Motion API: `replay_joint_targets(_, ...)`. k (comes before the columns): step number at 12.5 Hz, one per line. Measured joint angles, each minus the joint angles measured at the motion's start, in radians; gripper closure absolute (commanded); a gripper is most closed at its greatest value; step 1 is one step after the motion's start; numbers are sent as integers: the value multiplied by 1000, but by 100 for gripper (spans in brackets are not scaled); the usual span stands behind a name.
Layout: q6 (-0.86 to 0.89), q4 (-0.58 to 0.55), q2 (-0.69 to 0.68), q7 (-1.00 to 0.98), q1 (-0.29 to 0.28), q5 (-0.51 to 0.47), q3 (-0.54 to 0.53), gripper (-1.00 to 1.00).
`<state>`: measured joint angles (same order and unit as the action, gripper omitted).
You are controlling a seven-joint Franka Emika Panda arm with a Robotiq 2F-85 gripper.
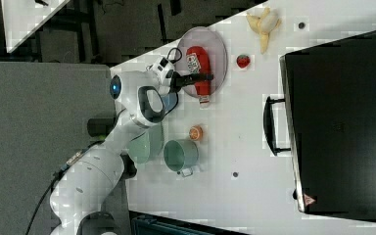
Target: Pick ketchup from plate and place it on table.
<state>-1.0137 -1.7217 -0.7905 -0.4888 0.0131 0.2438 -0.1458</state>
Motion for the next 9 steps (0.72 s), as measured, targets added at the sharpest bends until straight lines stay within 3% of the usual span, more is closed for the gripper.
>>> replay_joint_targets(1, -15, 1, -1, -4, 0, -1, 0, -24)
replay_joint_targets(9, -21, 17, 27, -5, 11, -16, -5, -24)
